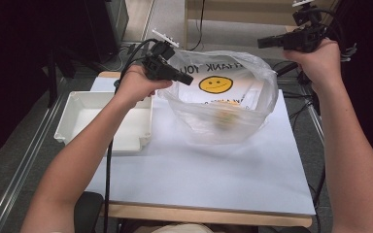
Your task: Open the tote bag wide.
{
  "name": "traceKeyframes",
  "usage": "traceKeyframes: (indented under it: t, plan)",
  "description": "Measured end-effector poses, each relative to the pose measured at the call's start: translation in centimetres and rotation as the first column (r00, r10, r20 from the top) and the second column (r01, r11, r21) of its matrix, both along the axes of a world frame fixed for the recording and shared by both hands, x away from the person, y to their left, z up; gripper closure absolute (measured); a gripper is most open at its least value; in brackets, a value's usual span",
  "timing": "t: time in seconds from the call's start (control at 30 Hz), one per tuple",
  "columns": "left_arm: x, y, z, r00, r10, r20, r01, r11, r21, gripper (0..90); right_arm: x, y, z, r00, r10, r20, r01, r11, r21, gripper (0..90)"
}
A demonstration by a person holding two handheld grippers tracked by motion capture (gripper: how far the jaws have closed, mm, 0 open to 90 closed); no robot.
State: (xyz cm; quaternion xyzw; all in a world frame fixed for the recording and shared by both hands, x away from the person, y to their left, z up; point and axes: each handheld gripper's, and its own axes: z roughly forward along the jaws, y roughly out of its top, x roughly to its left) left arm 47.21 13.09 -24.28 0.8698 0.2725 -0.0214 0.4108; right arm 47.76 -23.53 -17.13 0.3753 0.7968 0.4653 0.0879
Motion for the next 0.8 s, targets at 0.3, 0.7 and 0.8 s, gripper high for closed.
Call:
traceKeyframes:
  t: [0.3, 0.7, 0.8]
  plan:
    - [0.7, 0.0, 0.8, 0.9999, 0.011, 0.0, -0.011, 0.9999, -0.006, 86.2, -0.2, 2.7, 0.8, 0.9993, 0.034, -0.015, -0.034, 0.999, 0.012, 89.6]
    - [1.8, 0.2, 1.2, 0.9992, 0.041, -0.004, -0.041, 0.999, -0.017, 86.3, -0.7, 6.5, 0.9, 0.996, 0.085, -0.028, -0.086, 0.996, -0.002, 89.5]
    - [2.0, 0.1, 1.3, 0.9987, 0.05, 0.0, -0.05, 0.9985, -0.02, 86.3, -0.9, 7.4, 0.6, 0.9947, 0.099, -0.03, -0.099, 0.995, -0.014, 89.5]
